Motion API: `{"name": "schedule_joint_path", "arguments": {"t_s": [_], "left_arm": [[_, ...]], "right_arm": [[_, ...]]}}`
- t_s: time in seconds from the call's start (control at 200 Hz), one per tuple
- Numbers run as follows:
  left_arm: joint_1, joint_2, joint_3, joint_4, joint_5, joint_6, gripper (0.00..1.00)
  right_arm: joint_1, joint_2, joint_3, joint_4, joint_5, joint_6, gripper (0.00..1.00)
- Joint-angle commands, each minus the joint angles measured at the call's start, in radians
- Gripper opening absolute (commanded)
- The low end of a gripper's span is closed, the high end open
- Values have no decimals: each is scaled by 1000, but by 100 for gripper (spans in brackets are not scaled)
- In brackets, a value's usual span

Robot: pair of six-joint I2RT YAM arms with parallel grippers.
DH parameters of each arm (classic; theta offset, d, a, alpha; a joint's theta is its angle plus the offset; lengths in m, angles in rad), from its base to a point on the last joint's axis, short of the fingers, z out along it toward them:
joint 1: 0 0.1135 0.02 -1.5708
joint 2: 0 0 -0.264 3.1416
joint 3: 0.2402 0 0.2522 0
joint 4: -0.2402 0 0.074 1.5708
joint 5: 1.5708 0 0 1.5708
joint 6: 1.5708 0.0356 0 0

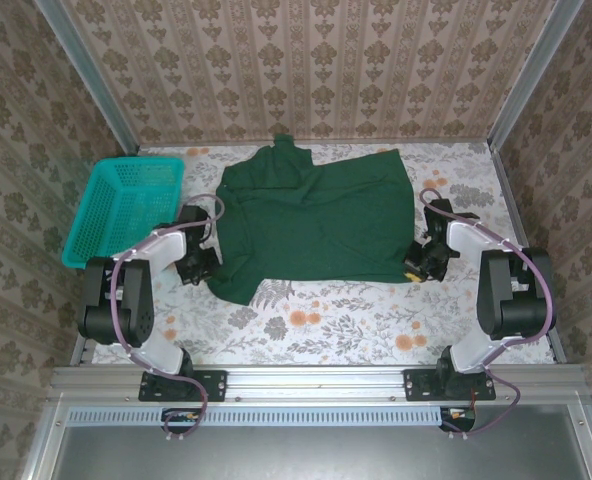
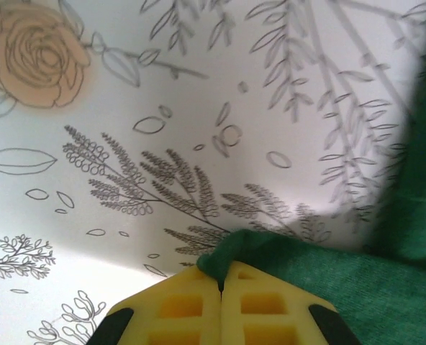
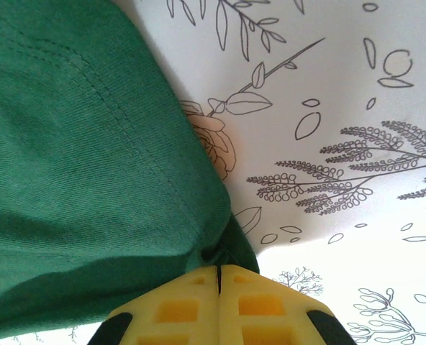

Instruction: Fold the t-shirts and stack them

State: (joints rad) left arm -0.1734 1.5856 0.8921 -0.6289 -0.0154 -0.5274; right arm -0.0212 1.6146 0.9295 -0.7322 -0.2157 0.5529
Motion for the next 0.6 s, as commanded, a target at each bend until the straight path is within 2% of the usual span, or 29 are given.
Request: {"name": "schedule_joint_path", "arguments": {"t_s": [0.0, 0.155, 0.325, 0.495, 0.595], "left_arm": [[-28, -68, 112, -44, -46, -25, 0], [-77, -225, 186, -85, -165, -120, 0], [-115, -437, 37, -148, -265, -283, 0], [-123, -598, -147, -256, -233, -386, 0], [-107, -584, -172, -232, -197, -374, 0]], "right_arm": [[-21, -77, 35, -16, -15, 25, 0], [-59, -215, 30, 7, -27, 74, 0], [-103, -376, -109, 33, -16, 100, 0], [-168, -493, -291, -3, 24, 157, 0], [-202, -492, -330, 18, 54, 188, 0]]}}
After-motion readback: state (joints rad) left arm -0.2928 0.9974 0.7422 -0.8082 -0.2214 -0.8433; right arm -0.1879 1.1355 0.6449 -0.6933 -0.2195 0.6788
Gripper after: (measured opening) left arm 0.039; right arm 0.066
